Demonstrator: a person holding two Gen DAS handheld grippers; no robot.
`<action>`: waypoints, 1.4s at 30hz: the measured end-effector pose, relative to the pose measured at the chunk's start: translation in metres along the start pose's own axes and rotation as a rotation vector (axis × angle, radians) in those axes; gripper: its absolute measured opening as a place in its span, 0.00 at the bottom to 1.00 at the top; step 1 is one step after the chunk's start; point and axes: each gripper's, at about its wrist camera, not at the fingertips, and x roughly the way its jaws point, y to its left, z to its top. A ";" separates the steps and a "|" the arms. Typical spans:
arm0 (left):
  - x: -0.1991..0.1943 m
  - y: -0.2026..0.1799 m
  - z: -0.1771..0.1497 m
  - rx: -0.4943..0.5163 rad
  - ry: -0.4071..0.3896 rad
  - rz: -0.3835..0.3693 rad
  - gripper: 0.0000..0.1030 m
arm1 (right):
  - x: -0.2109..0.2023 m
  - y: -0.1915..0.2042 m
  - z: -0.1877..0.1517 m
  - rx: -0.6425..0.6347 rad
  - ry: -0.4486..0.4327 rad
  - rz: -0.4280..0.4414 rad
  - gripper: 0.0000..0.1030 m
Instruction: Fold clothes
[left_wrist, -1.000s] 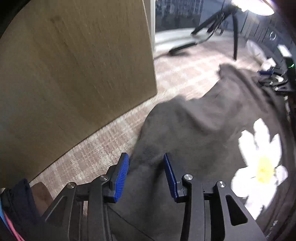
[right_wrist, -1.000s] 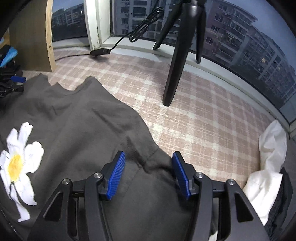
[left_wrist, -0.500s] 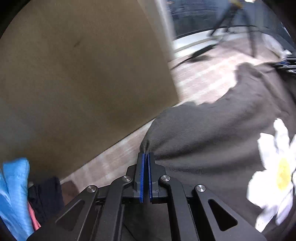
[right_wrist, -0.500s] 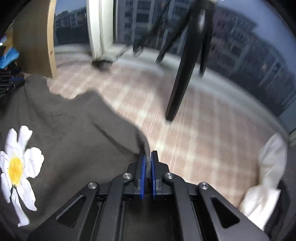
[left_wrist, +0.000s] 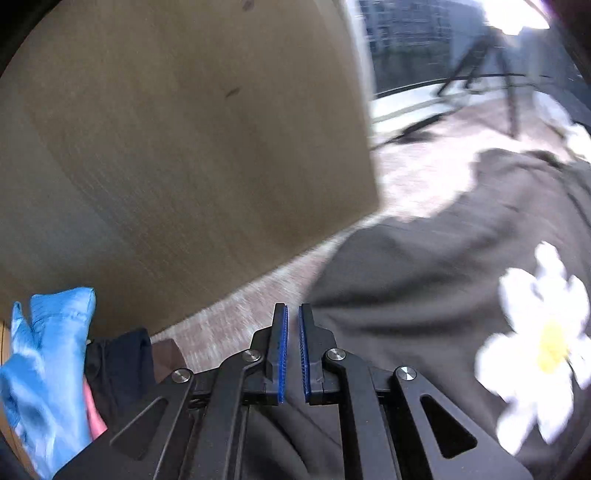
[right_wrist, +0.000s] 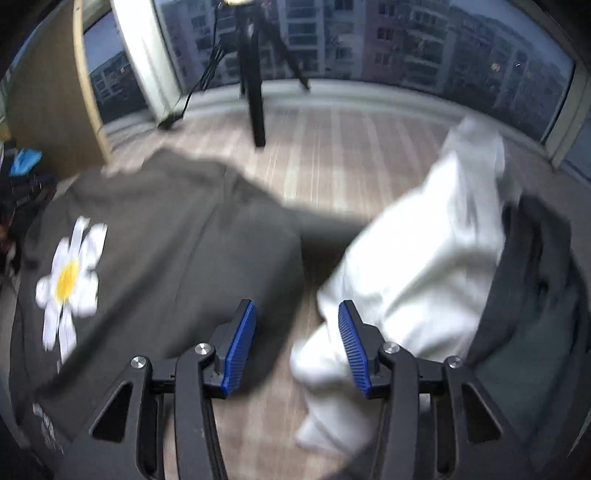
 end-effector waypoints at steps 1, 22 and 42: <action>-0.008 -0.006 -0.007 0.011 0.006 -0.027 0.07 | -0.001 -0.002 -0.009 0.000 0.014 0.011 0.46; 0.003 -0.055 -0.066 0.078 0.134 -0.082 0.09 | -0.025 0.043 -0.043 -0.043 0.029 0.064 0.55; -0.034 -0.074 -0.101 0.257 0.148 -0.011 0.35 | -0.067 0.079 -0.134 0.005 0.137 0.163 0.55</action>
